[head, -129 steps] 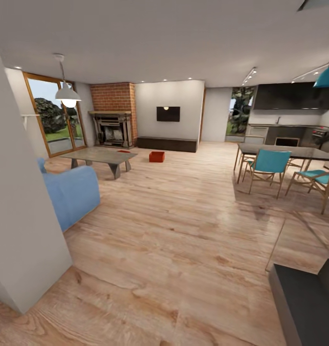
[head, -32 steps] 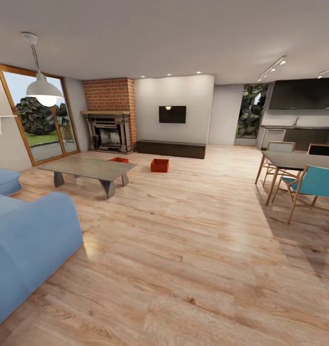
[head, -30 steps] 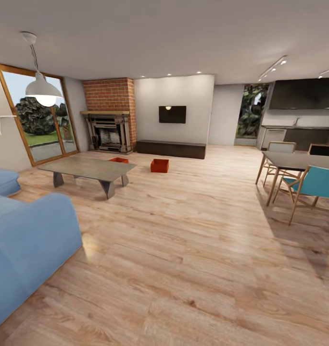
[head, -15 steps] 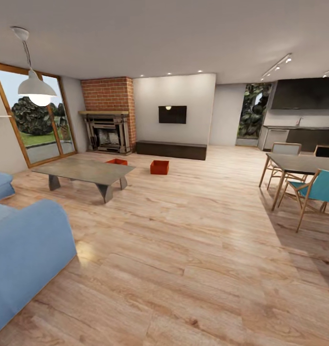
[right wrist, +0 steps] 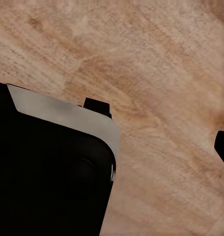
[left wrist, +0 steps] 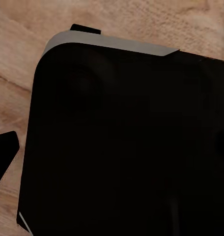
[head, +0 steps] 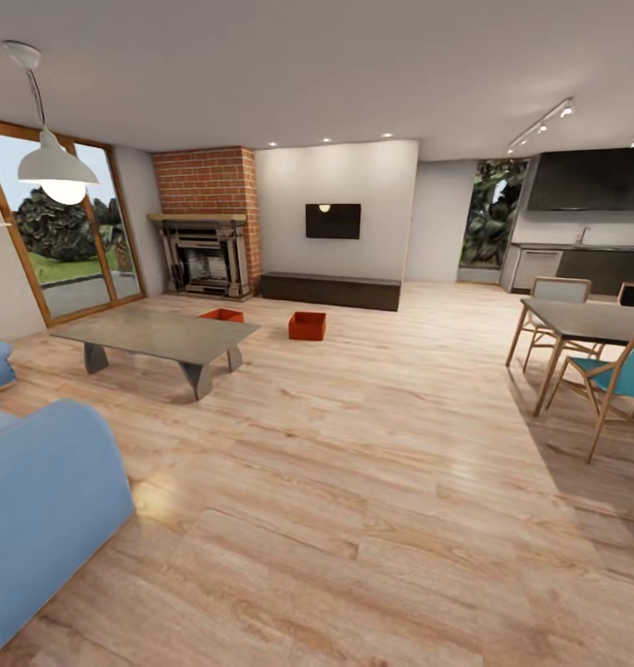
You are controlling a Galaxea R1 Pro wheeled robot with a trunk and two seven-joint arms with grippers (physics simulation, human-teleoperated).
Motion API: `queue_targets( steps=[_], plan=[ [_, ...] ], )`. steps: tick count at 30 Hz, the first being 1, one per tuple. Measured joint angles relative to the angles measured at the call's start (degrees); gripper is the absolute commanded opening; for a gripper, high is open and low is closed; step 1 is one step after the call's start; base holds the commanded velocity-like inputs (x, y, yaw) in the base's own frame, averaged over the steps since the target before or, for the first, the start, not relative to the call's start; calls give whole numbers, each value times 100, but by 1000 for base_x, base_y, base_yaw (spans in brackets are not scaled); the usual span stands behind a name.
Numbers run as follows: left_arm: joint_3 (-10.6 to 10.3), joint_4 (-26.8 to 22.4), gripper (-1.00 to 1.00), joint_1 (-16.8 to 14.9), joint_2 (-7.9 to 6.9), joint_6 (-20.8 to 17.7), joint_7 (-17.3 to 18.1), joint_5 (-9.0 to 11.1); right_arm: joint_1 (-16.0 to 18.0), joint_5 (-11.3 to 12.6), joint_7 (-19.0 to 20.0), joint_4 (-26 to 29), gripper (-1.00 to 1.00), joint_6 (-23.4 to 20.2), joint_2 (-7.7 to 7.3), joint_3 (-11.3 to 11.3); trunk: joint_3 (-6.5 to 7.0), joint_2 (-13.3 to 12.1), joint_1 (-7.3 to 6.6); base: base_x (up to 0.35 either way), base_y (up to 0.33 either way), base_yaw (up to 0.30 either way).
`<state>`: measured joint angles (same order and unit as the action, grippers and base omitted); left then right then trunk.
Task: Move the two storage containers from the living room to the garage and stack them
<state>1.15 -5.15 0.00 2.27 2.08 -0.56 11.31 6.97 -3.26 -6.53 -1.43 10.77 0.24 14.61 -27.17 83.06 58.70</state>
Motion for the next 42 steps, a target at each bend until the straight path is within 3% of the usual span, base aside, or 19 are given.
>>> queue_targets(
  steps=[42],
  plan=[
    [-15, 0, 100, 0, -9, -44, 0, 14, 0, 0, 0, 0, 100, 0, 15, -8, 0, 0, 0, 311, -49, 0]
  ],
)
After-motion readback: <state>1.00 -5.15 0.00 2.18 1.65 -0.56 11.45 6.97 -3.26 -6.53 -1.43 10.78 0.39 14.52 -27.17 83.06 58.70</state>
